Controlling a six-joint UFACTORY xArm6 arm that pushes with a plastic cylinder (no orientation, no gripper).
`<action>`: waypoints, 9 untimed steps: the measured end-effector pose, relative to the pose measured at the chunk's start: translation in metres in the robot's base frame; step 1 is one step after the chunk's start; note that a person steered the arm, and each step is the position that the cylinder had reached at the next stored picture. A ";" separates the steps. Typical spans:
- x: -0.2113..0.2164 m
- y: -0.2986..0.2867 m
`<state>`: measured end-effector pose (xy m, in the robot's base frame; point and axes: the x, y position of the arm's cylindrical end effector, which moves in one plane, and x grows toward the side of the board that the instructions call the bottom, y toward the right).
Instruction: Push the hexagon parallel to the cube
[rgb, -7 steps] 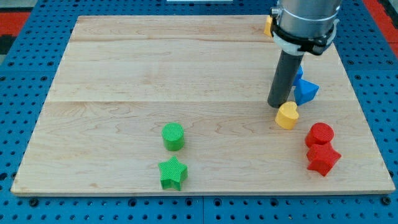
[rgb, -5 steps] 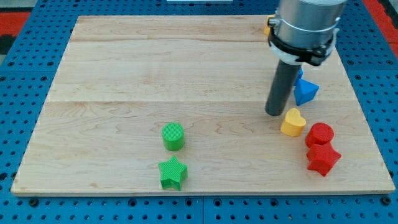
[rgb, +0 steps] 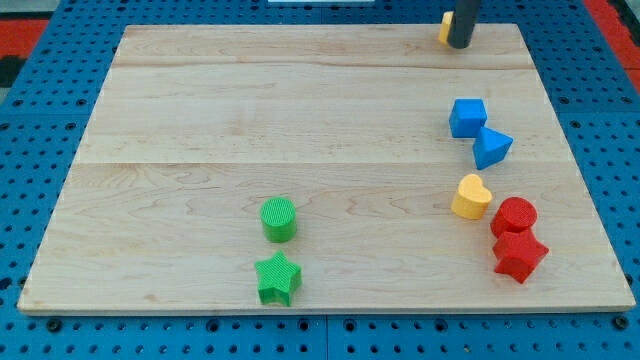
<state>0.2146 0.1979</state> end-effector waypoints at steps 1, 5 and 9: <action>-0.012 0.016; -0.023 0.001; 0.075 -0.031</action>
